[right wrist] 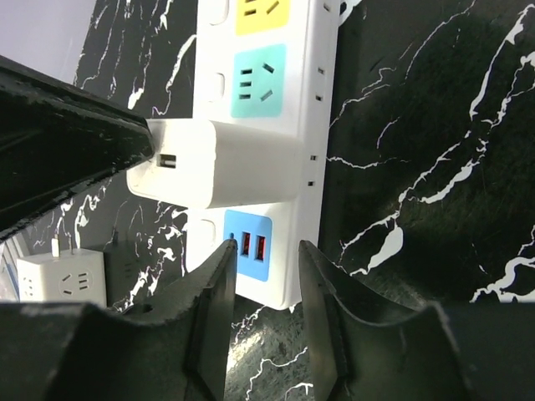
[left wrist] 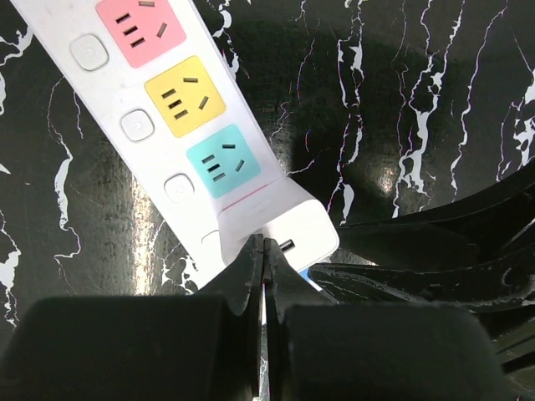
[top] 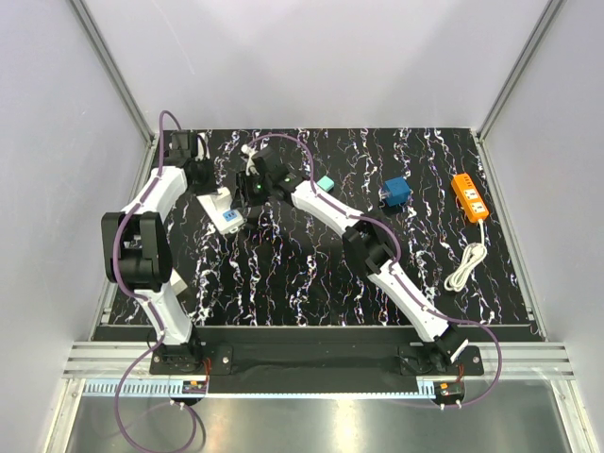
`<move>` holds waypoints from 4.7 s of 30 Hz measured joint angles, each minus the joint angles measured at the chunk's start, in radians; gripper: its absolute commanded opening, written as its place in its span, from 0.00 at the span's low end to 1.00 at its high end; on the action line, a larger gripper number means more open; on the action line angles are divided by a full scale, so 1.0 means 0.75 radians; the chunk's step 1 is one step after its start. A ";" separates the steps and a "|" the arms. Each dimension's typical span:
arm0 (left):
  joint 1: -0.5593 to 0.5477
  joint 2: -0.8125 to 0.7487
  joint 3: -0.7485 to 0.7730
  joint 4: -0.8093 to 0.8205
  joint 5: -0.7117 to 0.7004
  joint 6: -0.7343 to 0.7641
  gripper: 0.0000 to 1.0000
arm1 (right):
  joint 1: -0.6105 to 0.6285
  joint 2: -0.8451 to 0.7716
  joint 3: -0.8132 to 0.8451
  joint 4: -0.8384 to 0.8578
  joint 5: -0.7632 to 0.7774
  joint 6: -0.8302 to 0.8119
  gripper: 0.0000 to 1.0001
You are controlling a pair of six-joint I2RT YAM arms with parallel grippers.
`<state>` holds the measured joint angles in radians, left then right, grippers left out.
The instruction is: Insert the plug
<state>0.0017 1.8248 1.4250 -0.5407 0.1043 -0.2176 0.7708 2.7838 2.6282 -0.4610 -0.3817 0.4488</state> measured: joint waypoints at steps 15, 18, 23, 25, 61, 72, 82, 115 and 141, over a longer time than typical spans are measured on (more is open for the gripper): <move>0.062 -0.040 0.066 -0.156 -0.263 -0.140 0.35 | 0.000 -0.516 -0.713 -0.007 0.103 -0.094 0.70; 0.118 -0.021 0.066 -0.157 -0.266 -0.181 0.09 | 0.000 -0.738 -0.932 0.034 0.142 -0.124 0.68; 0.151 0.061 0.061 -0.154 -0.340 -0.214 0.00 | -0.001 -1.049 -1.228 0.107 0.189 -0.156 0.66; 0.145 0.101 0.048 -0.146 -0.338 -0.232 0.00 | -0.001 -1.150 -1.332 0.147 0.209 -0.161 0.66; 0.278 -0.513 -0.480 -0.189 -0.529 -0.639 0.94 | -0.006 -1.592 -1.916 0.474 0.141 -0.029 0.65; 0.271 -0.539 -0.525 -0.514 -0.683 -0.821 0.95 | -0.006 -1.616 -1.952 0.511 0.132 -0.030 0.66; 0.264 -0.594 -0.741 -0.480 -0.620 -0.869 0.64 | -0.007 -1.632 -1.980 0.518 0.109 -0.007 0.65; -0.387 -1.231 -0.944 0.911 0.510 -0.743 0.00 | 0.017 -2.320 -2.647 0.985 0.215 0.109 1.00; -0.548 -0.861 -0.934 2.058 0.807 -1.229 0.00 | 0.151 -2.304 -2.568 1.424 0.594 -0.563 1.00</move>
<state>-0.4091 1.1790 0.7246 1.0027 0.7097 -1.1397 0.8841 1.0561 0.7025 0.6067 0.0635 0.0269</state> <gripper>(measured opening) 0.649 0.994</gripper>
